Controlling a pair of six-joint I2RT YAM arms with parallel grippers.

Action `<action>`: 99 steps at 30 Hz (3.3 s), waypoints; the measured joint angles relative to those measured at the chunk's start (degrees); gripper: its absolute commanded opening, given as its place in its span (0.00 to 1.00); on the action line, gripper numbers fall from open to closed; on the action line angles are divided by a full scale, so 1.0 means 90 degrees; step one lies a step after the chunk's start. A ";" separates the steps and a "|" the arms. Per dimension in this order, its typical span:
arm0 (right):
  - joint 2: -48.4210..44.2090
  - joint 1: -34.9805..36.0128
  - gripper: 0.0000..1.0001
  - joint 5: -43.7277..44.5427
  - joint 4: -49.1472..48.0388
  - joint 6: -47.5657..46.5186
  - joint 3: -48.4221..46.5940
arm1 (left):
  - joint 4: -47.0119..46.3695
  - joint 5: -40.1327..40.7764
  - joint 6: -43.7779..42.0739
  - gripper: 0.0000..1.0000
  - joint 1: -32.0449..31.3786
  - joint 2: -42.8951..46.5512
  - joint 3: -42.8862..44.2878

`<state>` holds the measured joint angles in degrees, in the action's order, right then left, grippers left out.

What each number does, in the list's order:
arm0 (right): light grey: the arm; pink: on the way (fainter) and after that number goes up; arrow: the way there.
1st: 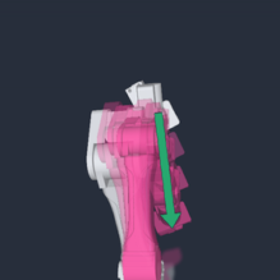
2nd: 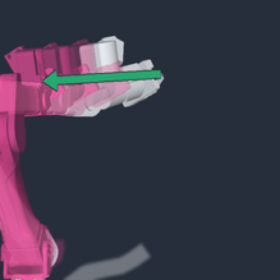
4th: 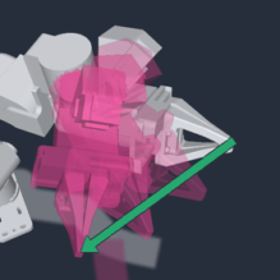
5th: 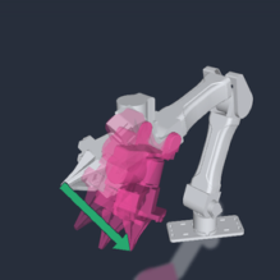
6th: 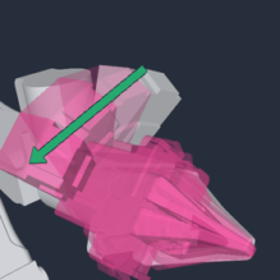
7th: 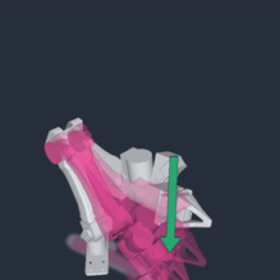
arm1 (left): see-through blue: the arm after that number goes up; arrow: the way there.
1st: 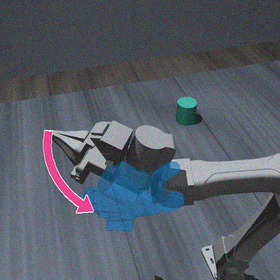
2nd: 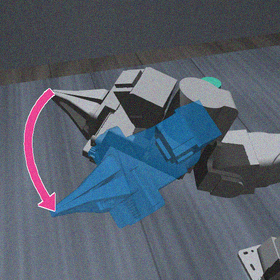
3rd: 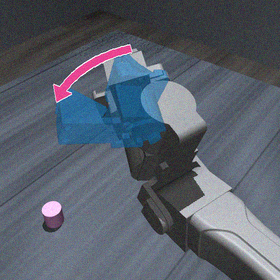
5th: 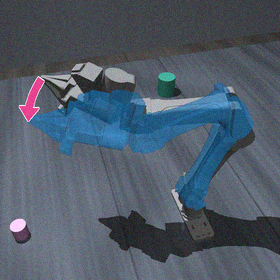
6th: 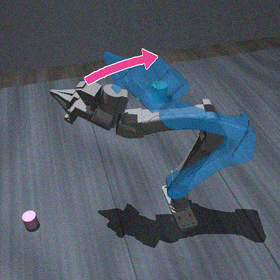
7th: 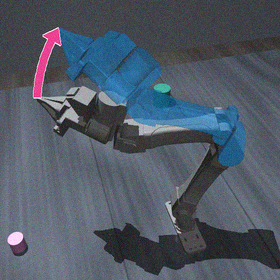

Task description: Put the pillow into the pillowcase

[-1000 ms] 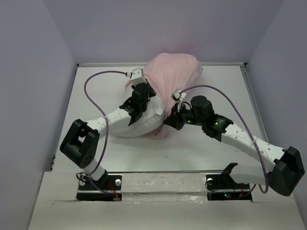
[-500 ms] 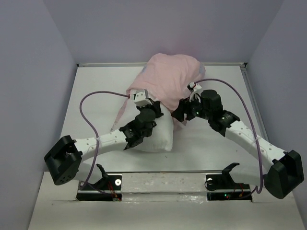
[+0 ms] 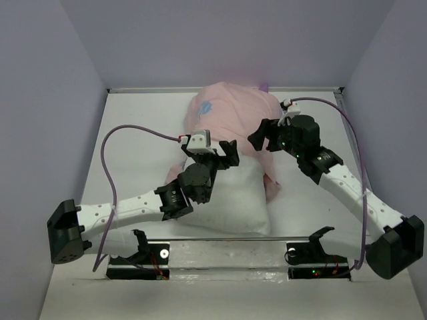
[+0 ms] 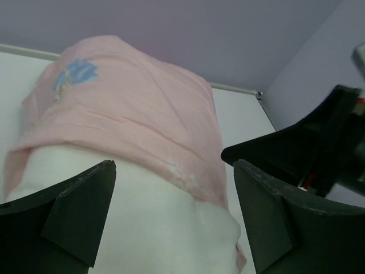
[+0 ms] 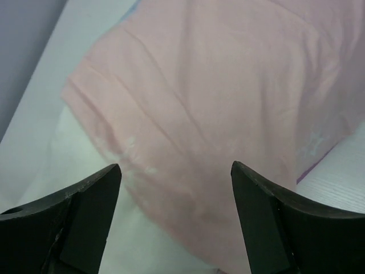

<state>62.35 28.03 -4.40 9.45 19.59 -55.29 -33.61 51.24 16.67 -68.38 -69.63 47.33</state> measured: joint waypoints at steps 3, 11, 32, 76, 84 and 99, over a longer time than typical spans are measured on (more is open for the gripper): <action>0.0937 -0.0279 0.78 0.0160 -0.0049 0.0209 -0.0177 | 0.0602 0.0024 0.0053 0.94 0.0189 0.0600 0.0032; 0.3427 -0.0500 0.57 -0.0527 -0.0092 0.0461 -0.1416 | 0.1603 -0.1872 0.1132 0.82 0.3322 0.1319 -0.0865; 0.3143 -0.0194 0.81 -0.1613 0.0554 -0.0933 -0.3616 | 0.1812 -0.4010 0.1146 0.68 0.2871 0.0741 -0.0481; 0.1161 0.2021 0.82 -0.1605 -0.0221 -0.0590 -0.0325 | 0.4396 -0.2569 -0.2934 0.00 0.4211 -0.2208 0.2946; 0.2288 0.1819 0.71 -0.0078 -0.0039 -0.0923 -0.1056 | 0.4464 -0.3742 -0.1877 0.00 0.4204 -0.0566 0.2402; 0.1542 0.2577 0.89 0.0034 0.0899 -0.1416 -0.1489 | 0.4109 -0.5554 0.0170 0.00 0.3410 0.0291 0.1562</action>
<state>76.23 51.22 -4.10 17.54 6.85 -68.69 3.38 1.26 18.20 -37.69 -67.00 61.39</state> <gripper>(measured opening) 0.860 0.014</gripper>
